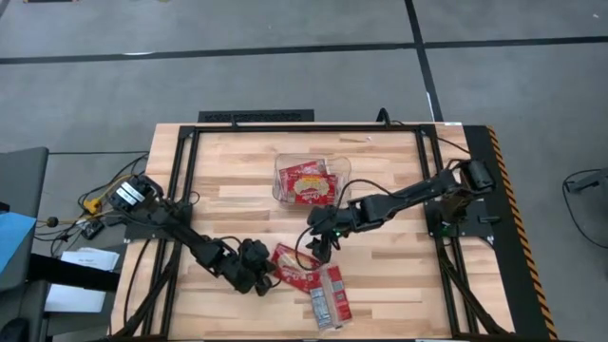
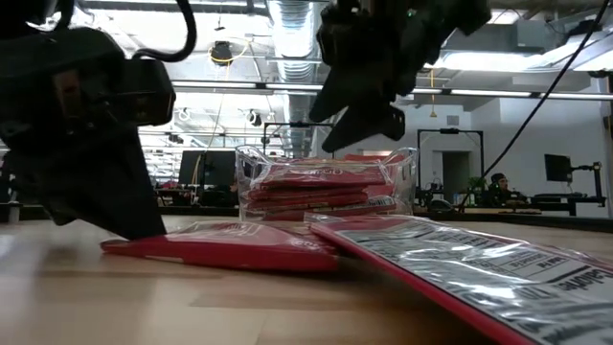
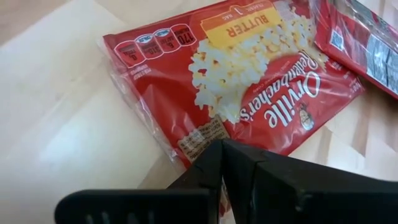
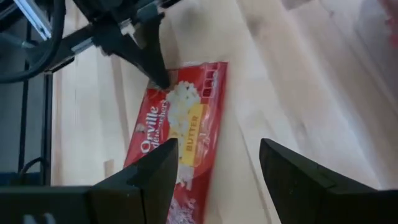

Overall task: Sort popcorn bags into baskets
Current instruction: Put the red popcorn bag into the transparent bin

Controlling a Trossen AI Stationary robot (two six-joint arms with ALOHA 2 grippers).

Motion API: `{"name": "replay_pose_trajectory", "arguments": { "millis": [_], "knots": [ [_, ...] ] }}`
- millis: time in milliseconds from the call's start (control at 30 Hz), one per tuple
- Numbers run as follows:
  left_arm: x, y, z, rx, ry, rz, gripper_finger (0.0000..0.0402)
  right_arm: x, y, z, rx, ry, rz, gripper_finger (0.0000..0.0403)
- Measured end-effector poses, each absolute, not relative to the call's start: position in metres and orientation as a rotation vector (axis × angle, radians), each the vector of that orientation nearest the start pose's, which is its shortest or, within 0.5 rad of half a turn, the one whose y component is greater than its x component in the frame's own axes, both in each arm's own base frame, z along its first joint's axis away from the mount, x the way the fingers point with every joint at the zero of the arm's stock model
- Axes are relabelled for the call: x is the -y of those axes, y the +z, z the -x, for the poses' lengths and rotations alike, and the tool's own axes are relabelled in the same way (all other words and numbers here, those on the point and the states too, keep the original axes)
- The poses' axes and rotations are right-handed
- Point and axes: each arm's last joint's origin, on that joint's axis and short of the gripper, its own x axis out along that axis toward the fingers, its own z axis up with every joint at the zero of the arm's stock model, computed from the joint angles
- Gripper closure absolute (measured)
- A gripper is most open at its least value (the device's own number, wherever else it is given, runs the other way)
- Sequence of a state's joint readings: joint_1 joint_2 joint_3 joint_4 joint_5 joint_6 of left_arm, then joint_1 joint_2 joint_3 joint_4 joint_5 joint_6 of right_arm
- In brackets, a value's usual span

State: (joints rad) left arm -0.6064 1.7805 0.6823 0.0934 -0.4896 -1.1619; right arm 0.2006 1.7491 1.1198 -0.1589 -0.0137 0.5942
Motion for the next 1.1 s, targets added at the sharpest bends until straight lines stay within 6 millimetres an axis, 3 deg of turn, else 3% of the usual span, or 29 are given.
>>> {"name": "replay_pose_trajectory", "arguments": {
  "millis": [133,200,300,367,567,833,967,1100],
  "knots": [
    [0.149,0.092,-0.249,-0.774,0.392,0.565,0.0401,-0.071,0.179,-0.363,-0.903,-0.005,-0.487,0.0153],
    [0.146,0.092,-0.251,-0.772,0.402,0.569,0.0401,-0.074,0.172,-0.375,-0.859,0.031,-0.508,0.0152],
    [0.143,0.092,-0.253,-0.768,0.407,0.567,0.0401,-0.072,0.153,-0.371,-0.965,-0.006,-0.507,0.0152],
    [0.142,0.092,-0.254,-0.763,0.407,0.566,0.0401,-0.073,0.141,-0.381,-0.938,-0.002,-0.520,0.0152],
    [0.142,0.086,-0.261,-0.735,0.400,0.597,0.0401,-0.079,0.126,-0.390,-0.990,0.101,-0.579,0.0152],
    [0.143,0.084,-0.265,-0.716,0.391,0.628,0.0401,-0.086,0.126,-0.393,-1.006,0.165,-0.594,0.0160],
    [0.141,0.084,-0.267,-0.713,0.381,0.639,0.0401,-0.085,0.126,-0.393,-1.010,0.169,-0.583,0.0206],
    [0.141,0.086,-0.268,-0.708,0.374,0.645,0.0402,-0.086,0.125,-0.392,-1.022,0.183,-0.604,0.0305]
  ]
}}
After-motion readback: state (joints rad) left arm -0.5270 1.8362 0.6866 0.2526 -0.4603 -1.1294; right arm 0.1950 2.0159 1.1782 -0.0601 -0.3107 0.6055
